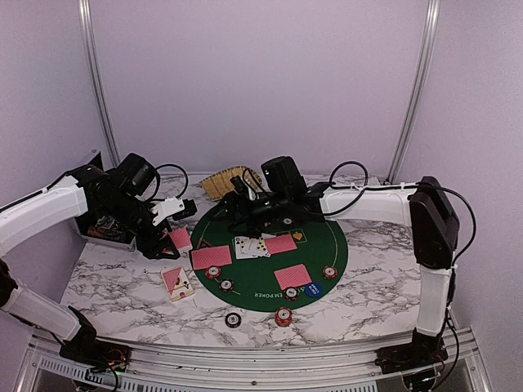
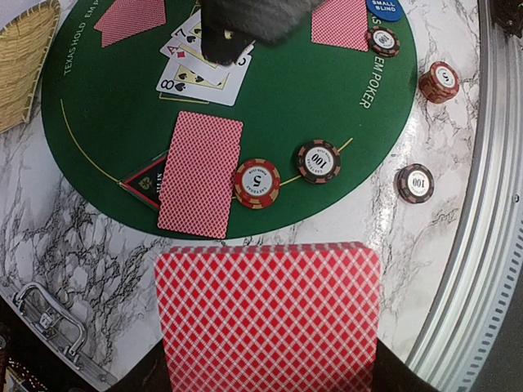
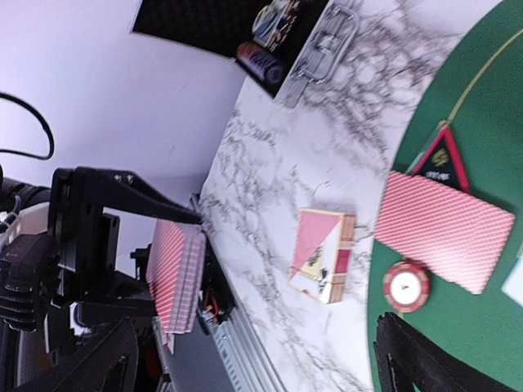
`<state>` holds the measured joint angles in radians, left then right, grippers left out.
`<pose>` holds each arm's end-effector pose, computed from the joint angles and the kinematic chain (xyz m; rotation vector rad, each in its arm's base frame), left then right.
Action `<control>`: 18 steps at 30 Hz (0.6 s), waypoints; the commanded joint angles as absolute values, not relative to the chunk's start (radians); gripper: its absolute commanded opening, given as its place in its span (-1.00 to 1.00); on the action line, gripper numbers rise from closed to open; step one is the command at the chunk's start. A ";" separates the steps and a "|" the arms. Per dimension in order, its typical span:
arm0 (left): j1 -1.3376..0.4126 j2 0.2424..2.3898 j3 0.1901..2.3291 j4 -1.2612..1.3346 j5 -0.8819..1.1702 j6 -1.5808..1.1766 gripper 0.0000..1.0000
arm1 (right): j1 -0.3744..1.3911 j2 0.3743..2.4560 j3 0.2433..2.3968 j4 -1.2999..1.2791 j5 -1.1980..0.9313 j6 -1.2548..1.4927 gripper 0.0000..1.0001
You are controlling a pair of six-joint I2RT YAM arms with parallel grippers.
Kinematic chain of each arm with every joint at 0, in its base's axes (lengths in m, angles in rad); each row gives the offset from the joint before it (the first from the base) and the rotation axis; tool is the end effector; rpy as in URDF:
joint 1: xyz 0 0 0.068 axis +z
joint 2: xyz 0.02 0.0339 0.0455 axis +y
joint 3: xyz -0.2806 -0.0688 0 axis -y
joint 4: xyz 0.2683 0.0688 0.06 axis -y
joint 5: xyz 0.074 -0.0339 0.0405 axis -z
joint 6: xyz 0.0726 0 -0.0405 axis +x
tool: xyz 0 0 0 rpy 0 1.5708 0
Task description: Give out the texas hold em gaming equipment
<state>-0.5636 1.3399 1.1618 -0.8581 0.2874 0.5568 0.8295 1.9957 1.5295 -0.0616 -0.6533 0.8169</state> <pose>0.2457 -0.1796 0.2746 1.4600 2.1349 -0.3764 0.3159 0.4104 0.2358 -0.4831 2.4012 1.5667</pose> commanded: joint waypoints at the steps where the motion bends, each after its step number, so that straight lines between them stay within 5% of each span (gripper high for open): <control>1: -0.560 1.321 1.165 -0.854 0.305 0.551 -1.00 | 0.882 2.054 1.584 0.116 -0.744 0.946 0.98; 18: -0.560 1.324 1.179 -0.854 0.316 0.547 -1.00 | 0.967 2.206 1.708 0.188 -0.790 1.036 0.98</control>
